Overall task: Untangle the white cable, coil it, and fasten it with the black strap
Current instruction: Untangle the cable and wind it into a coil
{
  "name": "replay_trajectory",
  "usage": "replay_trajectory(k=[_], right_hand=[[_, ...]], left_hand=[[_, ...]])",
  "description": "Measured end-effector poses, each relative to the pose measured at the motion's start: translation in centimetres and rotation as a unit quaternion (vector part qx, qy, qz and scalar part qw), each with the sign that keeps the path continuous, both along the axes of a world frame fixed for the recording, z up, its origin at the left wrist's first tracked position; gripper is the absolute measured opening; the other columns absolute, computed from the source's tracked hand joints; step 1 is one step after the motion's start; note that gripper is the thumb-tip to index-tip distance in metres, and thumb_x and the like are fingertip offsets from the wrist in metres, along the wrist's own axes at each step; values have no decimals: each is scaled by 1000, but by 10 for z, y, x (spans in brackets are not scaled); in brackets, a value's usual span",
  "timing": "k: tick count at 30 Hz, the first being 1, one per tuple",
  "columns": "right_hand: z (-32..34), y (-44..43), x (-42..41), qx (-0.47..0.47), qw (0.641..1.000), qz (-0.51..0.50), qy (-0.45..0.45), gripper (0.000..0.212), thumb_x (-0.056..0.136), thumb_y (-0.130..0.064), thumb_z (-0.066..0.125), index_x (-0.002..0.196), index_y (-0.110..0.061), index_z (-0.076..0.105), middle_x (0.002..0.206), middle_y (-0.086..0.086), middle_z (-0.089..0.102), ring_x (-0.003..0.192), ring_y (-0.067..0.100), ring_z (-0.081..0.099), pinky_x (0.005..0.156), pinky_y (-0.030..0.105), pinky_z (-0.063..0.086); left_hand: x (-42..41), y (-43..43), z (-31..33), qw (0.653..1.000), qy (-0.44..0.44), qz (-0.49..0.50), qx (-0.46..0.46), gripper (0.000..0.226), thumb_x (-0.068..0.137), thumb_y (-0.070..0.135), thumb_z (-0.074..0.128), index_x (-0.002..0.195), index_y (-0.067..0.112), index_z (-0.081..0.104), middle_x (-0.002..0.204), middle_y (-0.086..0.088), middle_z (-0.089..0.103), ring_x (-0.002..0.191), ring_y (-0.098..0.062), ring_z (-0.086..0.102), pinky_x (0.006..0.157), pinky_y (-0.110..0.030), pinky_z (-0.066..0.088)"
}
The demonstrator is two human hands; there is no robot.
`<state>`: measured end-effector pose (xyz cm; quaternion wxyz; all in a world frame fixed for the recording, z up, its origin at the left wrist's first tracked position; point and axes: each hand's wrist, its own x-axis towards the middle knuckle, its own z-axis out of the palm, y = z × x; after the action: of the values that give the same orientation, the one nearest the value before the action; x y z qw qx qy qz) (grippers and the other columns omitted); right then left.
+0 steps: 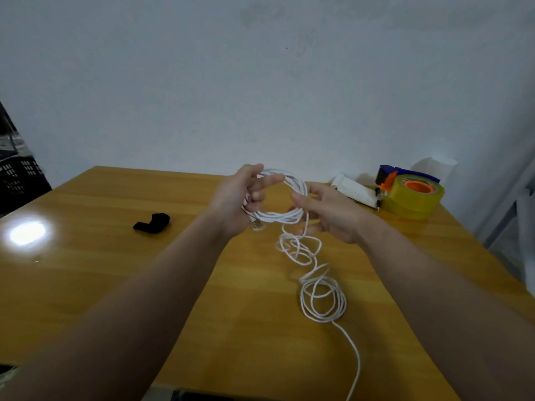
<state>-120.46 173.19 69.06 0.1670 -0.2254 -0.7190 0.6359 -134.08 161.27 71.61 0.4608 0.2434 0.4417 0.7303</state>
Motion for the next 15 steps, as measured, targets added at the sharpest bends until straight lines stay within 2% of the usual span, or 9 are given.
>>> replay_trajectory(k=[1, 2, 4, 6, 8, 10, 12, 15], right_hand=[[0, 1, 3, -27, 999, 19, 7, 34, 83, -31, 64, 108, -10, 54, 76, 10, 62, 65, 19, 64, 56, 31, 56], [0, 4, 6, -36, 999, 31, 8, 36, 80, -32, 64, 108, -10, 56, 69, 9, 60, 56, 16, 60, 52, 27, 54], [2, 10, 11, -18, 999, 43, -1, 39, 76, -31, 64, 107, -8, 62, 55, 2, 53, 44, 9, 49, 44, 20, 46], [4, 15, 16, 36, 998, 52, -24, 27, 79, -24, 66, 100, -7, 67, 54, -2, 56, 46, 7, 51, 47, 18, 44], [6, 21, 21, 107, 991, 62, -52, 14, 82, -15, 68, 92, -5, 69, 72, 4, 67, 65, 8, 62, 64, 20, 49], [5, 25, 24, 141, 985, 69, -68, 25, 81, -18, 70, 95, 2, 65, 90, 11, 70, 82, 13, 66, 77, 22, 50], [5, 29, 26, 128, 987, 66, -73, 22, 79, -16, 73, 89, -3, 59, 86, 11, 67, 78, 16, 66, 71, 23, 50], [6, 31, 25, 153, 985, 26, -82, 29, 77, -19, 76, 77, -19, 47, 66, 0, 55, 56, 11, 48, 50, 23, 37]], left_hand=[[-4, -3, 4, 1000, -20, -12, 16, 17, 97, 17, 43, 91, 6, 53, 78, -10, 74, 47, -9, 61, 38, -14, 42], [-7, -5, 5, 999, -35, -26, 29, 25, 98, 18, 41, 108, -1, 54, 90, -15, 74, 66, -15, 72, 51, -19, 54], [-14, -6, 4, 998, -43, -32, 41, 42, 99, 20, 38, 131, -8, 42, 106, -19, 71, 94, -24, 71, 74, -31, 60], [-17, -7, 2, 998, -41, -33, 46, 45, 100, 22, 37, 136, -6, 35, 114, -19, 68, 102, -24, 69, 79, -36, 59], [-21, -8, 3, 998, -37, -22, 52, 34, 101, 24, 36, 123, -1, 43, 116, -16, 68, 101, -24, 69, 73, -35, 59], [-24, -9, 6, 998, -24, -5, 52, 24, 101, 25, 36, 88, 9, 48, 118, -14, 67, 97, -26, 70, 67, -33, 59], [-23, -10, 6, 999, -11, 3, 45, 31, 101, 26, 36, 71, 17, 38, 120, -13, 67, 97, -28, 70, 64, -32, 58], [-23, -8, 5, 998, -18, 18, 52, 33, 102, 26, 37, 70, 18, 35, 121, -10, 66, 96, -30, 71, 62, -32, 58]])
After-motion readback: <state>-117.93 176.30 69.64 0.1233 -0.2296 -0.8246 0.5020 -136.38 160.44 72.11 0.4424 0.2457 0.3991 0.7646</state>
